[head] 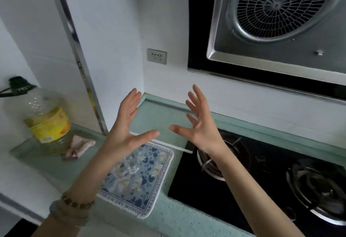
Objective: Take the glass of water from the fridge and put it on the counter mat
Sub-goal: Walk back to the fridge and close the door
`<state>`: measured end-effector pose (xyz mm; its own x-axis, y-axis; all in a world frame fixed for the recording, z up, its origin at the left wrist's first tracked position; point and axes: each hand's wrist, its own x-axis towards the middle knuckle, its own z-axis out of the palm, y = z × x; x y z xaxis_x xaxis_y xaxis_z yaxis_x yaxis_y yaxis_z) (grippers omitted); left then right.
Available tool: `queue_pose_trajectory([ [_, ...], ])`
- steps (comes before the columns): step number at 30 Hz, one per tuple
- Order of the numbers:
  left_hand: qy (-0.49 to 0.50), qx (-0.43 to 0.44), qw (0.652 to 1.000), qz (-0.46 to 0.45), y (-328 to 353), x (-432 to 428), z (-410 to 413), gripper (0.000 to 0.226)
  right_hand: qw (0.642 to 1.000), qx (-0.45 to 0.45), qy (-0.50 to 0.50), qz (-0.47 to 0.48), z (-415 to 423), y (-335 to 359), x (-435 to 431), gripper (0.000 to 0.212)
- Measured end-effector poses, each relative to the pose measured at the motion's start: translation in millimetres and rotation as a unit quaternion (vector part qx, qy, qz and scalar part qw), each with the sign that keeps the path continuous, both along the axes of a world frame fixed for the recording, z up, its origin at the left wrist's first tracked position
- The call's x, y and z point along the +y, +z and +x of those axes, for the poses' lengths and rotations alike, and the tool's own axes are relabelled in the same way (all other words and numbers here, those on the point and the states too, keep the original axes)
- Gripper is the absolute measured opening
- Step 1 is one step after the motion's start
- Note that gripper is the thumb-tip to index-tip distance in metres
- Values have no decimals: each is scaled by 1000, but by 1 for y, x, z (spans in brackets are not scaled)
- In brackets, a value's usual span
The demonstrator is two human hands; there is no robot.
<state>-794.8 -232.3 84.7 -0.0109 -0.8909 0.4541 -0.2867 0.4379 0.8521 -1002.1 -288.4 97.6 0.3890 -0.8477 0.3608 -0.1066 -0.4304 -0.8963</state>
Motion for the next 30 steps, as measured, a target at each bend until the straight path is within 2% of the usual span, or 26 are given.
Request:
queue_pose_trajectory([
  [7, -159, 10, 987, -4, 7, -42, -58, 113, 985, -13, -174, -2, -71, 2, 31, 106],
  [14, -347, 11, 938, 0, -3, -55, -149, 113, 931, -14, -364, 9, -144, -8, 103, 106],
  [22, -553, 20, 833, 15, -15, -17, -270, 116, 830, -21, -557, 17, -200, -13, 215, 105],
  [30, -696, 27, 717, 16, -14, 77, -386, 115, 692, -14, -722, -10, -239, -4, 347, 104],
])
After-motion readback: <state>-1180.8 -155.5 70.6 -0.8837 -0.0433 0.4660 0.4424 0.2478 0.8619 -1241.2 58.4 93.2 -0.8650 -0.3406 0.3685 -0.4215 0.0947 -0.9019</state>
